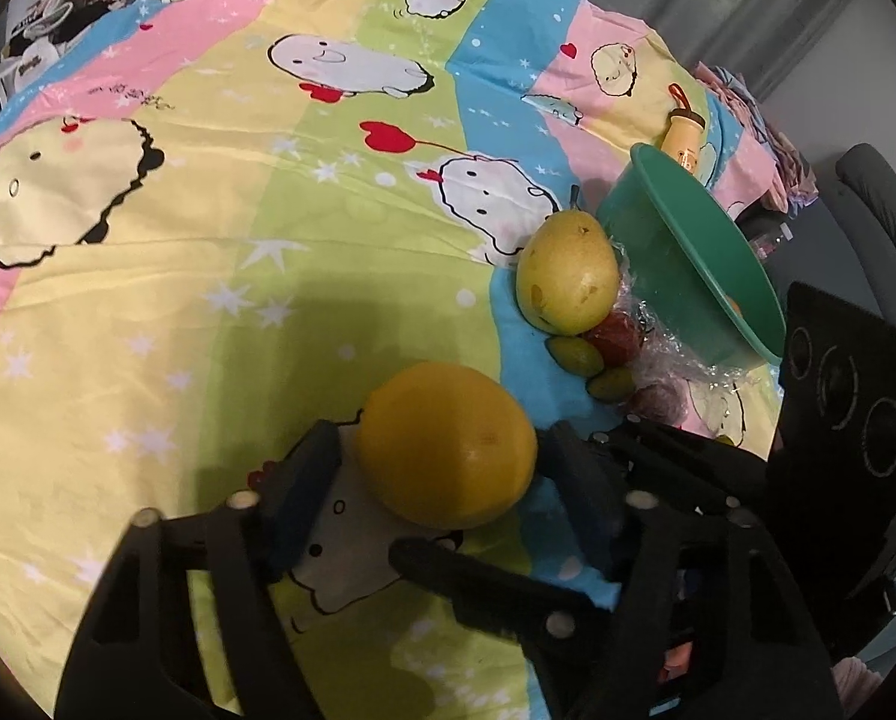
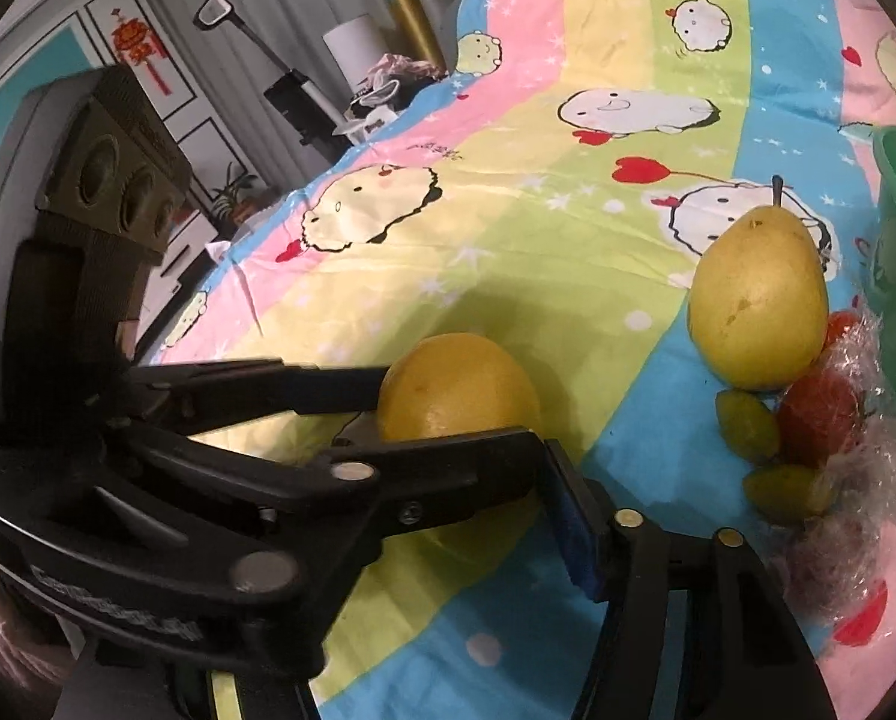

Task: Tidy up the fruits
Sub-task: 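Close the right gripper on the yellow grapefruit and lift it, then carry the grapefruit over the green basin and lower it inside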

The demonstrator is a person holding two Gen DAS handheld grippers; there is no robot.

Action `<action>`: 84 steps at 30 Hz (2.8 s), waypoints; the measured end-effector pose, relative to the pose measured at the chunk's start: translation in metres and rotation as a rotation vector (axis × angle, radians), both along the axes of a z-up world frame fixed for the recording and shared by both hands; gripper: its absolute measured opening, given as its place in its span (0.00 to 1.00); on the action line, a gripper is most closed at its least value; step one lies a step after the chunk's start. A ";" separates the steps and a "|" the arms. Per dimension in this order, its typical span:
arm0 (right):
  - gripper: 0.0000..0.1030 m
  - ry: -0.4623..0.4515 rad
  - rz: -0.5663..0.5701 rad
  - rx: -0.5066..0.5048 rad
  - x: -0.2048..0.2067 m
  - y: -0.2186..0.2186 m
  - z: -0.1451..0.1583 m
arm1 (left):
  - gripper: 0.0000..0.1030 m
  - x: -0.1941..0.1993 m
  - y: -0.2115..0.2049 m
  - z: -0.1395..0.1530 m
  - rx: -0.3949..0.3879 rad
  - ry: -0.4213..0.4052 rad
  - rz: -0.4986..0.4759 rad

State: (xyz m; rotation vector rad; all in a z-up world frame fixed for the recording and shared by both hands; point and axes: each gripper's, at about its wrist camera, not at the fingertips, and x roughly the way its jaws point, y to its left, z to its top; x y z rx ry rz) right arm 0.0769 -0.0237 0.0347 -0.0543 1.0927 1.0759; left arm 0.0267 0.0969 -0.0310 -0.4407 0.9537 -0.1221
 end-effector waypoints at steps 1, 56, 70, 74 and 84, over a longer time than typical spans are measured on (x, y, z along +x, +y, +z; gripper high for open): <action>0.53 -0.001 -0.006 -0.008 0.001 0.000 -0.001 | 0.58 0.001 0.000 -0.001 -0.001 0.006 -0.004; 0.51 -0.276 -0.155 0.142 0.005 -0.104 0.071 | 0.58 0.013 -0.093 0.072 0.052 -0.256 -0.106; 0.51 -0.249 -0.301 0.204 0.041 -0.159 0.078 | 0.58 0.064 -0.144 0.092 0.099 -0.258 -0.214; 0.51 -0.227 -0.345 0.200 0.053 -0.174 0.076 | 0.58 0.082 -0.158 0.091 0.102 -0.234 -0.257; 0.51 -0.183 -0.443 0.171 0.080 -0.199 0.065 | 0.58 0.120 -0.183 0.082 0.064 -0.182 -0.323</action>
